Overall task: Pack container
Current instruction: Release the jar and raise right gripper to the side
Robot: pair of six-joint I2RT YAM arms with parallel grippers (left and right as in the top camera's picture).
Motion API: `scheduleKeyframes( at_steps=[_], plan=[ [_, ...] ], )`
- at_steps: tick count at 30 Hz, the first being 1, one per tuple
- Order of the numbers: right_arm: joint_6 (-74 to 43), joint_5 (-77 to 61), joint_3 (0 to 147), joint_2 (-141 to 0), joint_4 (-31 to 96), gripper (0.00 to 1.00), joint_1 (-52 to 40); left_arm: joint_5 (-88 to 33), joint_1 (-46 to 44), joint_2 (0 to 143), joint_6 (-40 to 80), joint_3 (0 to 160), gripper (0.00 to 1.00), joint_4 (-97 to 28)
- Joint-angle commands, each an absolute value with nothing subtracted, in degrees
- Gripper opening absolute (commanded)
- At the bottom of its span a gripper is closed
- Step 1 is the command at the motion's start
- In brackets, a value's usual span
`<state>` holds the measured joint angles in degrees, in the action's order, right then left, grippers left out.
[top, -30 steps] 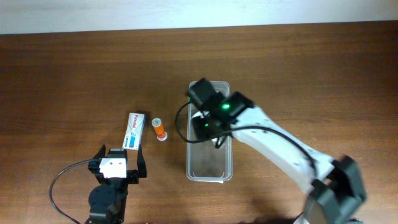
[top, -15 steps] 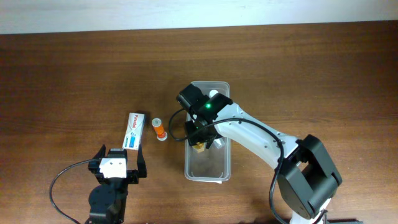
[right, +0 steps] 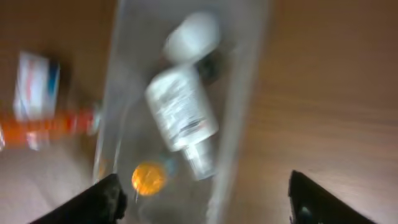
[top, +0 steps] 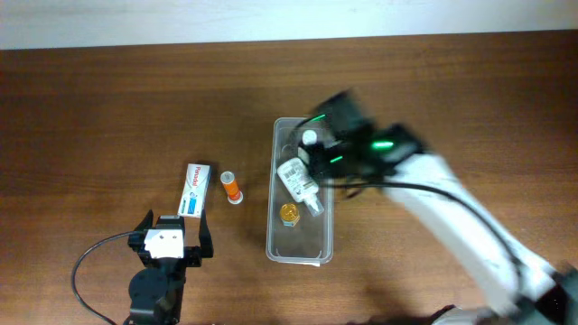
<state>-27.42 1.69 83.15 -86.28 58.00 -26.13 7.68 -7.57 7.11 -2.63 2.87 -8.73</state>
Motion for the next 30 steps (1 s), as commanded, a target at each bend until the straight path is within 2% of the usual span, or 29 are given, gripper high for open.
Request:
scheduleKeyframes(
  at_steps=[1,2,7,11,30],
  plan=[
    [-27.97,4.99,83.57,-79.75,59.33,0.93,-17.06,7.27,-7.33,6.68,-3.53,2.55,1.00,-8.56],
    [-27.97,4.97,83.57,-78.15,59.92,0.98,-12.86,7.27,-7.33,6.68,-3.53,2.55,0.99,-8.56],
    [-27.97,0.95,83.57,-76.12,61.60,0.98,0.32,7.27,-7.33,6.68,-3.55,2.55,0.99,-8.56],
    [-27.94,-2.42,83.57,-76.66,63.33,0.98,5.67,7.27,-7.33,6.68,-3.55,2.55,0.99,-8.56],
    [-27.94,-2.37,83.57,-77.62,64.31,0.98,7.16,7.05,-7.33,6.68,-3.53,2.55,0.99,-8.36]
  ],
)
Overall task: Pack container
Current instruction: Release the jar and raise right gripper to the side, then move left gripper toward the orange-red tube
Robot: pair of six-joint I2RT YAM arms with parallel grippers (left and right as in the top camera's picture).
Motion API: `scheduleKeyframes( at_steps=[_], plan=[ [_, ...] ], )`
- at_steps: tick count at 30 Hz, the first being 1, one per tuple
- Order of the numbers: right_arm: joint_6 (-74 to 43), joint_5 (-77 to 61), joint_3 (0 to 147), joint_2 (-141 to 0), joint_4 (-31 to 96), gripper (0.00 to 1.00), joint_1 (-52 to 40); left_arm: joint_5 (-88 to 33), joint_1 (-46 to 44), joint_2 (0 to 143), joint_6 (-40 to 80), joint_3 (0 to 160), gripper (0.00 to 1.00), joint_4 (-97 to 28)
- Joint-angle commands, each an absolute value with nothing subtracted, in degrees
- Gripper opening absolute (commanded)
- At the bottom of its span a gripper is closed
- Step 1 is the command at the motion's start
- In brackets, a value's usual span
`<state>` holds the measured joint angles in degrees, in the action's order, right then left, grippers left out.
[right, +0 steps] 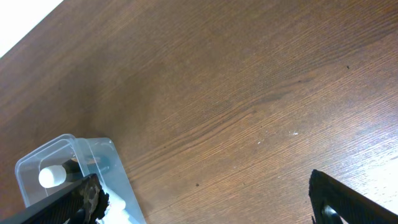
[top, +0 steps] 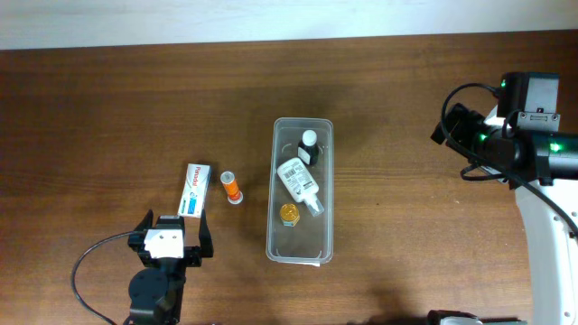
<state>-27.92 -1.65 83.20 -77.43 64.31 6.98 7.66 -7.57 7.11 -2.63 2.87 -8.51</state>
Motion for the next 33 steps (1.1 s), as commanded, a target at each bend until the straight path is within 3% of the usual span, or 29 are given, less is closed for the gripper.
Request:
scheduleKeyframes(
  at_steps=[1,6,14,18,26,33],
  plan=[
    [-27.94,-2.37,83.57,-77.62,64.31,0.98,7.16,6.24,-7.33,6.68,-3.51,2.55,0.99,-8.64],
    [-27.94,-2.37,83.57,-77.62,64.31,0.98,7.16,-4.14,-7.33,6.90,-0.30,2.55,0.99,-6.50],
    [-27.94,-2.37,83.57,-77.62,64.31,0.98,7.16,3.51,-7.33,10.96,6.87,14.74,0.99,-11.00],
    [-27.94,-2.37,83.57,-77.62,64.31,0.98,7.16,8.95,-7.33,19.97,6.85,27.55,1.00,-19.77],
    [-27.94,-2.37,83.57,-77.62,64.31,0.98,7.16,8.82,-7.33,44.07,6.83,51.16,0.99,-33.15],
    [-27.94,-2.37,83.57,-77.62,64.31,0.98,7.16,7.33,-7.33,55.86,6.83,58.87,0.99,-36.99]
  ],
)
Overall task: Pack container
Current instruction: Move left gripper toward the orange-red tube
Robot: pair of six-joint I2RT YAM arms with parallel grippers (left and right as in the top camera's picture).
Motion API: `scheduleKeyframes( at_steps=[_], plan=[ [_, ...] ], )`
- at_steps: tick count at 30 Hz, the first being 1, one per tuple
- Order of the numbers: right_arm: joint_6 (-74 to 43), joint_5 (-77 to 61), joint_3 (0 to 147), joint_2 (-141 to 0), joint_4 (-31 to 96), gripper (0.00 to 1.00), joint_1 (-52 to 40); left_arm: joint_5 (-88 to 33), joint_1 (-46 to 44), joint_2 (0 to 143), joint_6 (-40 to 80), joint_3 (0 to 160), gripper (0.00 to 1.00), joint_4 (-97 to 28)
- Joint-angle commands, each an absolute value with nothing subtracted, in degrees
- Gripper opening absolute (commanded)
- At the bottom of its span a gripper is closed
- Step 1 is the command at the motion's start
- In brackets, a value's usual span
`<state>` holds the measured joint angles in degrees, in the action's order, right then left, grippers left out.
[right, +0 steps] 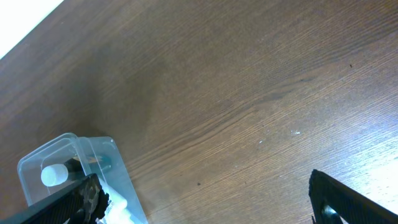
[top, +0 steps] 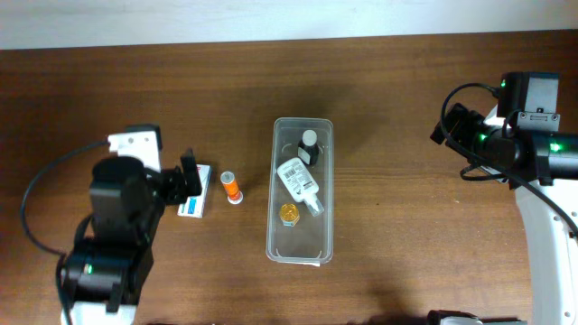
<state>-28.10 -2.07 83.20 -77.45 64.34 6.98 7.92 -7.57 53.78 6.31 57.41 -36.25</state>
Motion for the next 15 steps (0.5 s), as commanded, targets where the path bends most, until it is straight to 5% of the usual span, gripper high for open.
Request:
scheduleKeyframes(
  at_steps=[1,15],
  plan=[
    [-27.94,-2.37,83.57,-77.62,64.31,0.98,7.16,7.33,-7.33,56.88,6.83,58.87,0.99,-37.69],
    [-27.94,-2.37,83.57,-77.62,64.31,0.98,7.16,7.33,-7.33,64.12,6.83,58.87,0.99,-49.60]
  ],
)
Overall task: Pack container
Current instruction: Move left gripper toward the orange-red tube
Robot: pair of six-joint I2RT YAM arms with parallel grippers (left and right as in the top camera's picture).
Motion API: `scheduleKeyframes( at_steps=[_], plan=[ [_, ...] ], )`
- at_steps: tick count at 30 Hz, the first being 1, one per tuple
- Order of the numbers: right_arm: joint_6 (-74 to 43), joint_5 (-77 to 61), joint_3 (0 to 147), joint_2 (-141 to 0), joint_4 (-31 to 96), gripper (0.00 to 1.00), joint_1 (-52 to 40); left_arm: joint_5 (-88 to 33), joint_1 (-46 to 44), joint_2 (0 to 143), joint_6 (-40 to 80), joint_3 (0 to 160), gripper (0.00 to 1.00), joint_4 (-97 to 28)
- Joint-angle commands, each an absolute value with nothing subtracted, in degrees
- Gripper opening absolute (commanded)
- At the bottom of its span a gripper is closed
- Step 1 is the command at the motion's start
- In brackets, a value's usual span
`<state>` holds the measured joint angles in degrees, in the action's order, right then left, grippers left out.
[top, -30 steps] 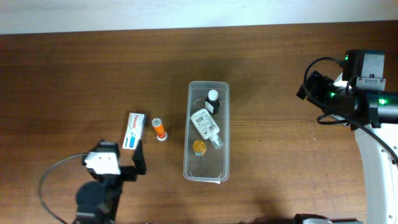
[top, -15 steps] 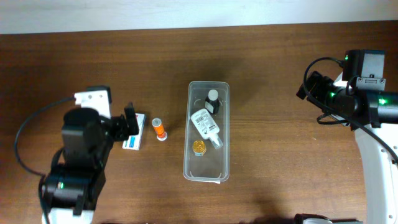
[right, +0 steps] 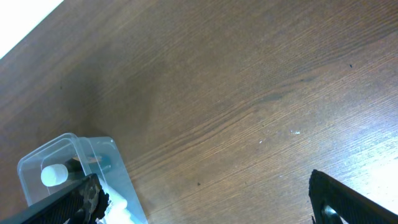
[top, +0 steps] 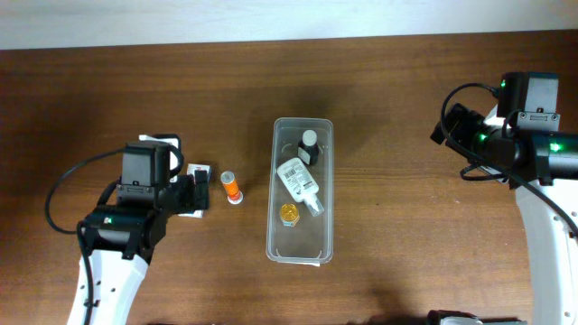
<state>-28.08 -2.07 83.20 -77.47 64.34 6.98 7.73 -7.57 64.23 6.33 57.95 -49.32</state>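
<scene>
A clear plastic container stands mid-table and shows again in the right wrist view. In it lie a black bottle with a white cap, a white labelled bottle and a small gold-lidded jar. Left of it lies an orange tube. A white and blue box is mostly hidden under my left gripper, whose fingers stand open on either side of the box. My right gripper is wide open over bare wood, far right of the container.
The right arm holds near the table's right edge. A black cable loops off the left arm. The brown wooden table meets a white wall at the back.
My left gripper has shifted a little to the right and now covers most of the white and blue box. The right arm and the container's contents have not moved.
My right gripper was open just above the container with the white bottle lying in it, and the left arm was parked at the front. Then the right arm stood at the far right. Then the left arm was beside the box, and now its gripper straddles it.
</scene>
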Motion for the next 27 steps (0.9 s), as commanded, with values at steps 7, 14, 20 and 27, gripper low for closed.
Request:
scheduleKeyframes(
  at_steps=[7,14,20,27],
  plan=[
    [-27.94,-2.37,83.57,-77.62,64.31,0.98,7.16,7.35,-7.33,64.18,6.83,58.87,0.99,-48.90],
    [-27.94,-2.37,83.57,-77.62,64.31,0.98,7.16,7.35,-7.33,64.29,6.83,58.87,0.99,-48.88],
    [-27.94,-2.37,83.57,-77.62,64.31,0.98,7.16,7.33,-7.33,65.25,6.83,58.87,0.99,-48.90],
    [-27.94,-2.39,83.57,-77.62,64.31,0.98,7.16,7.33,-7.33,65.47,6.85,58.87,1.00,-48.90]
  ],
)
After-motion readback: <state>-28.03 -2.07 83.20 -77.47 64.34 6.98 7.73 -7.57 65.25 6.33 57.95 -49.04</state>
